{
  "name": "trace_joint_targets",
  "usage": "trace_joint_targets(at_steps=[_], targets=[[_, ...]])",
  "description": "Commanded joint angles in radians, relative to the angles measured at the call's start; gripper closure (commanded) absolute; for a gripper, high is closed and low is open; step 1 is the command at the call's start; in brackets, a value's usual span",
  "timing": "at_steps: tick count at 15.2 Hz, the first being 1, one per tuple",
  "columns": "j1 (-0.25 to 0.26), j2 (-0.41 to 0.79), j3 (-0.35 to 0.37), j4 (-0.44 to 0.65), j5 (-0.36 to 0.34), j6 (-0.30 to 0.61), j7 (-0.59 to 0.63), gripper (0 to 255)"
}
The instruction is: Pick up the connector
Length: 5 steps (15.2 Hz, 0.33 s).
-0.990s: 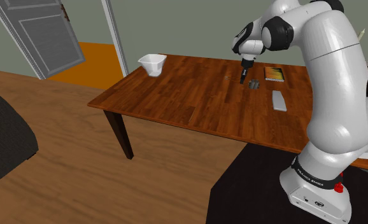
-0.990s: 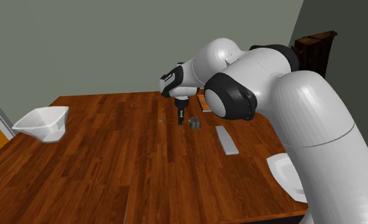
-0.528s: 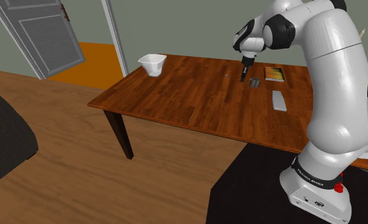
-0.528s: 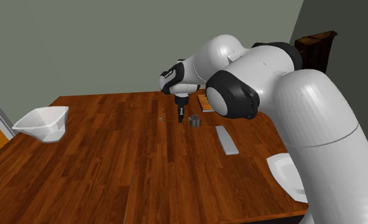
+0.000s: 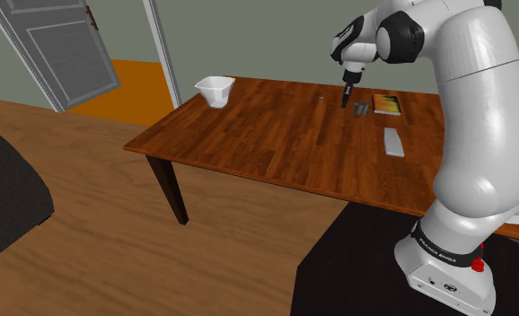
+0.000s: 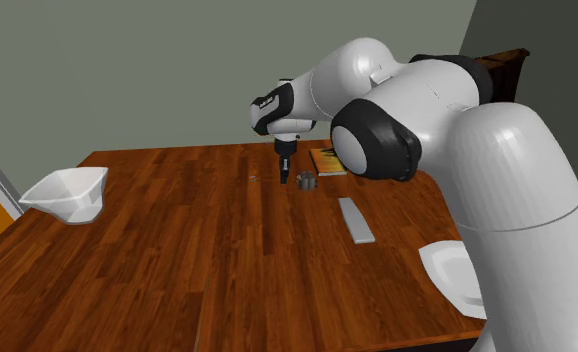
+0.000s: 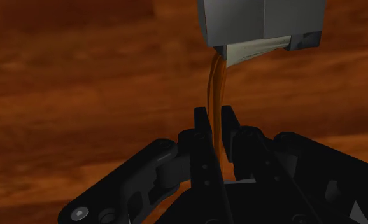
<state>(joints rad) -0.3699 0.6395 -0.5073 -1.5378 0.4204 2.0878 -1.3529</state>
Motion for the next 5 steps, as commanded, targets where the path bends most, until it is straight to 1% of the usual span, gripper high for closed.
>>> trace_joint_targets(at_steps=[1, 5], targets=[[0.001, -0.007, -0.004, 0.017, -0.007, -0.023, 0.008, 255], [0.003, -0.02, -0.009, 0.027, -0.015, -0.044, 0.014, 255]])
